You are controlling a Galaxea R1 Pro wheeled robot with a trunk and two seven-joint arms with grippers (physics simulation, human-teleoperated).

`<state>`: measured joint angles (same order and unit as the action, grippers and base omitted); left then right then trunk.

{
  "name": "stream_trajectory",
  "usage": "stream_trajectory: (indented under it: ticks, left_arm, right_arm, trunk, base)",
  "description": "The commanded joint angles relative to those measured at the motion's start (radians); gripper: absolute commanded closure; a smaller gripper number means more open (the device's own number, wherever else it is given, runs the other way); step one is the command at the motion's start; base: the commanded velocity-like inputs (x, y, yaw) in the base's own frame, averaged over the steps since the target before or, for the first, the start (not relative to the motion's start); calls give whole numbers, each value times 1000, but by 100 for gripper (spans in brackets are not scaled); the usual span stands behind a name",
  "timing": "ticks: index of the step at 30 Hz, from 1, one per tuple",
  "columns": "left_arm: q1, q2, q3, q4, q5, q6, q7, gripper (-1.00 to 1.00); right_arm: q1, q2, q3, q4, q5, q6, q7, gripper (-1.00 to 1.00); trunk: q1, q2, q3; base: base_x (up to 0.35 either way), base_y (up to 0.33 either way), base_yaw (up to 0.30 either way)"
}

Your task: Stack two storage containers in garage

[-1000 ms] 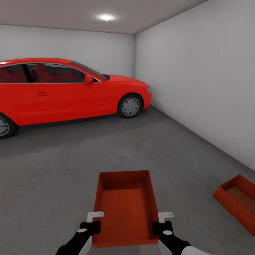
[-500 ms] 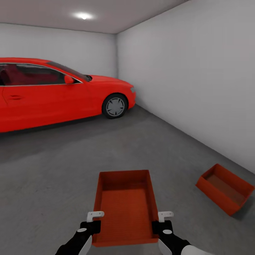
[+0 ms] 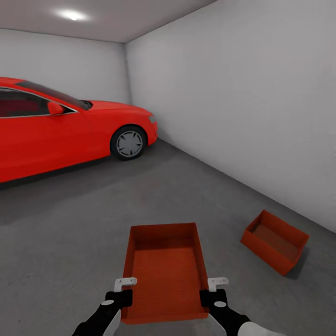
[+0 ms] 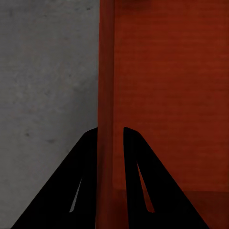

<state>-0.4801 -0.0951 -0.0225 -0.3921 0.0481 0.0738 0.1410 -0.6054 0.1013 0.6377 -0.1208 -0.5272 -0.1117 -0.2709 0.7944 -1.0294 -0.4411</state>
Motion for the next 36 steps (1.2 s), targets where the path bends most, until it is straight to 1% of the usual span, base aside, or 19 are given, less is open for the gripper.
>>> stream_trajectory:
  ticks: [1,36]
  left_arm:
    - [1,2,-19,52,-8,6,11,100]
    - [2,1,-19,52,-8,6,11,100]
  right_arm:
    - [-7,-2,-70,1,-10,-6,-57,100]
    - [-7,-2,-70,1,-10,-6,-57,100]
  trunk:
    - [1,-1,-1]
    - [1,-1,-1]
  base:
    - [316,0,-290]
    - [318,0,-290]
